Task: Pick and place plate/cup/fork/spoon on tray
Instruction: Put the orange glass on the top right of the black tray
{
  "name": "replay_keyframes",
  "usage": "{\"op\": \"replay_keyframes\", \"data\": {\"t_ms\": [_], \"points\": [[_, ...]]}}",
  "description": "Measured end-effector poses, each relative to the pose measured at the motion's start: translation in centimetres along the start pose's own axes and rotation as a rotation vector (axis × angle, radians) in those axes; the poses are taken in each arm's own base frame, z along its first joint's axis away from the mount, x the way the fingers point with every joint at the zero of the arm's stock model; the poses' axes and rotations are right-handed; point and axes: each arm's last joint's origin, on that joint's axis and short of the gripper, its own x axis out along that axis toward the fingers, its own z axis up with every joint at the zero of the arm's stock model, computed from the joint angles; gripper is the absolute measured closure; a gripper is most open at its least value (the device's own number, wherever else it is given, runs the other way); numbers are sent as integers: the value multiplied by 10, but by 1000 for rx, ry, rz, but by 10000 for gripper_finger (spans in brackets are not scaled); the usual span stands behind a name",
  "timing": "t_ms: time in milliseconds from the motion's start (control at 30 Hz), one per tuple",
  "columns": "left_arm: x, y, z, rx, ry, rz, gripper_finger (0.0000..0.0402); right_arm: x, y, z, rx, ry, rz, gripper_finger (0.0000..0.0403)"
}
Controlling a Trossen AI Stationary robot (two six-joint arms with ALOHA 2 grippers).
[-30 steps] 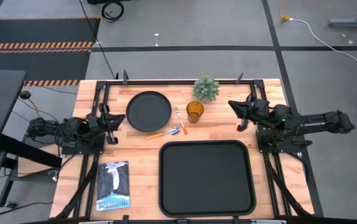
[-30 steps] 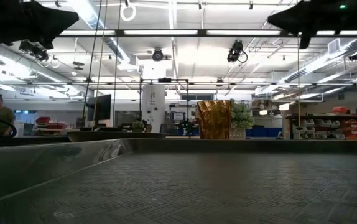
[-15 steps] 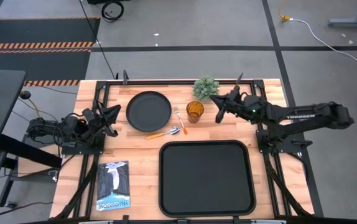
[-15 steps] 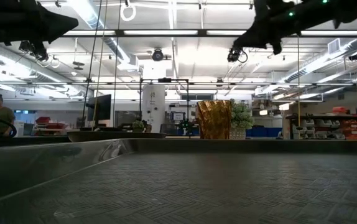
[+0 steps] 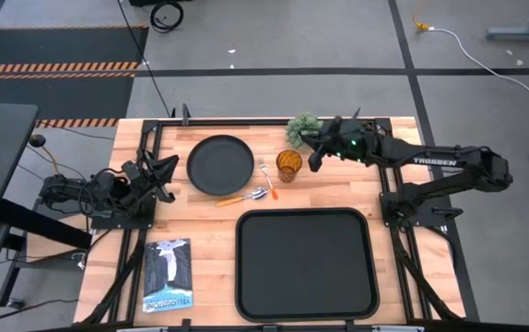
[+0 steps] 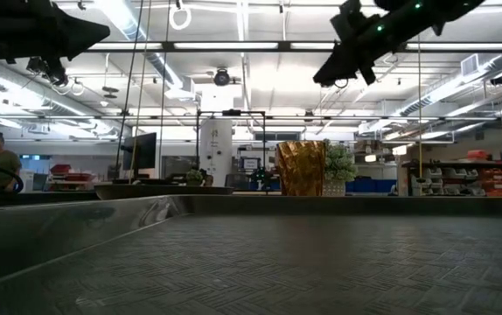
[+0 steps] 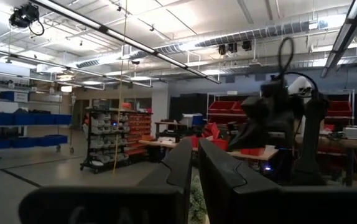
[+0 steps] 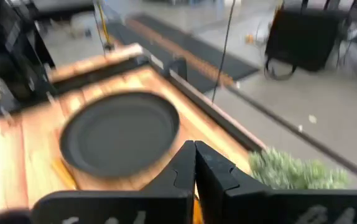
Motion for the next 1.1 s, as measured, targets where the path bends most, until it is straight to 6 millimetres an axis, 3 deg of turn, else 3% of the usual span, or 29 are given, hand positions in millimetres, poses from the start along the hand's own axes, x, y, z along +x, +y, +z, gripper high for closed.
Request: {"op": "replay_keyframes", "data": {"t_ms": [267,567,800,1100], "points": [[-1,3,11,-95,-101,4,365,24,-9,6,3,140,41,373],[-1,1,12,-115,-120,-59,365,35,-10,1,-40,170,8,309],[-2,5,19,-18,-191,-21,365,35,-12,-1,-28,188,0,254],[-2,5,20,201,-198,8,365,36,-23,-3,19,224,15,254]]}}
